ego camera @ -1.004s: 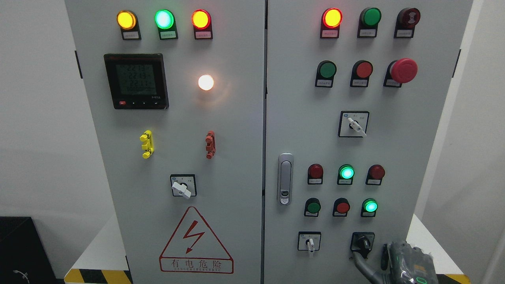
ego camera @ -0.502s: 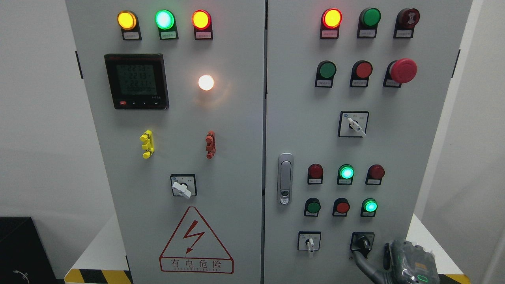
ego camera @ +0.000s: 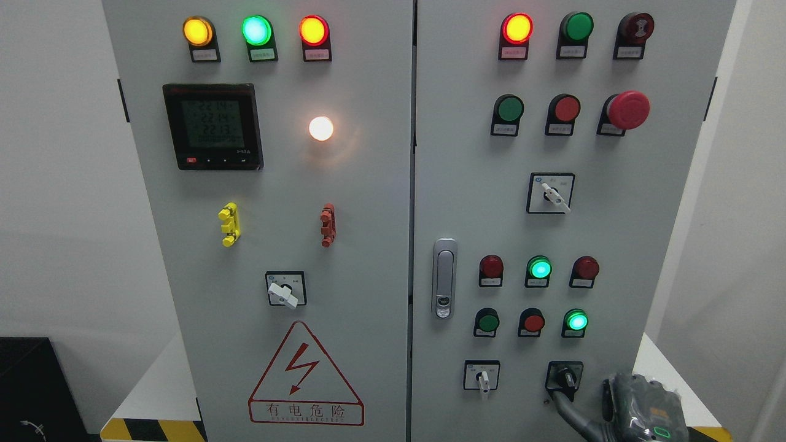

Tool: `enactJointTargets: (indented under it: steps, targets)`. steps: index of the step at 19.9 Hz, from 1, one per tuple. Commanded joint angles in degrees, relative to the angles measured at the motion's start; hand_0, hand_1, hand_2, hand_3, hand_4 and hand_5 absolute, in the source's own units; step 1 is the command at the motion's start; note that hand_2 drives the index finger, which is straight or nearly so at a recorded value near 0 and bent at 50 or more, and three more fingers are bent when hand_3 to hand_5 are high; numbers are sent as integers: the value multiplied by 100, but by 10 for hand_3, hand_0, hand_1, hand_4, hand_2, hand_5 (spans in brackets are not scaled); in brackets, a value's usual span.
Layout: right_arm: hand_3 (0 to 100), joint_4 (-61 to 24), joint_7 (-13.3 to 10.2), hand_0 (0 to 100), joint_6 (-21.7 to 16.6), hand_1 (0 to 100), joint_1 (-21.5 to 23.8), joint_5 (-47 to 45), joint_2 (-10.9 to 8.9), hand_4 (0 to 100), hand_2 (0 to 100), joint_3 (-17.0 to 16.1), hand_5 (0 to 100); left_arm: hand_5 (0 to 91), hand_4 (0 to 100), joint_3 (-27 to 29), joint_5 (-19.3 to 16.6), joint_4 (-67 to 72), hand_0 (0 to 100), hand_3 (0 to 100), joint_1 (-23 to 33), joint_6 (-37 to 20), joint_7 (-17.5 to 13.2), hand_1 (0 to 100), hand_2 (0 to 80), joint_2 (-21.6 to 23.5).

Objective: Flip black knob to close circuit
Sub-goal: 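Grip the black rotary knob with the right hand and twist it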

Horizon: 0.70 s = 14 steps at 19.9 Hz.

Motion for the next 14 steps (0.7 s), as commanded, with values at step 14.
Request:
enactJointTargets:
  steps: [14]
  targets:
    - [951,40,103,0,13,99,-170,-53,-146,757,770,-237,777,0,0,-114,-123,123,0,0,0,5,4,0,0,0]
